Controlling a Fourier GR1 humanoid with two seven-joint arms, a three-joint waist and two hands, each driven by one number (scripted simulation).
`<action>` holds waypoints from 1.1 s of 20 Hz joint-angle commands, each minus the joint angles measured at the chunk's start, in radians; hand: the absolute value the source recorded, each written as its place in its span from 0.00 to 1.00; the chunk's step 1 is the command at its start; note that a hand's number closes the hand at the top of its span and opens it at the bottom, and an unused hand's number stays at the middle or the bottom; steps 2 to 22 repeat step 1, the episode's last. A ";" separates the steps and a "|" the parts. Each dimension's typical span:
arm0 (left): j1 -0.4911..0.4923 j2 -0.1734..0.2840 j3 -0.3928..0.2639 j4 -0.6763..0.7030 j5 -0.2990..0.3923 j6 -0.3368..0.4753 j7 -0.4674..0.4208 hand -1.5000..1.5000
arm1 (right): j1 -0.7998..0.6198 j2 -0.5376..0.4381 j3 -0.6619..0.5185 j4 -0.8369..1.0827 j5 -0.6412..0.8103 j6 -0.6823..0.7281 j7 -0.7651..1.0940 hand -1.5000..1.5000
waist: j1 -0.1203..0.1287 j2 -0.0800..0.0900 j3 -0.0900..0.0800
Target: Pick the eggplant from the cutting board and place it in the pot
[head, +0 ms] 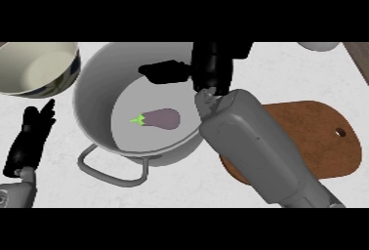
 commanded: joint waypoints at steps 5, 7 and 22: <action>0.048 -0.008 0.020 -0.008 0.008 0.003 -0.039 0.50 | 0.070 -0.048 -0.068 -0.116 0.007 -0.037 -0.007 0.00 | -0.015 -0.004 0.000; 0.048 -0.008 0.020 -0.008 0.008 0.003 -0.039 0.50 | 0.070 -0.048 -0.068 -0.116 0.007 -0.037 -0.007 0.00 | -0.015 -0.004 0.000; 0.048 -0.008 0.020 -0.008 0.008 0.003 -0.039 0.50 | 0.070 -0.048 -0.068 -0.116 0.007 -0.037 -0.007 0.00 | -0.015 -0.004 0.000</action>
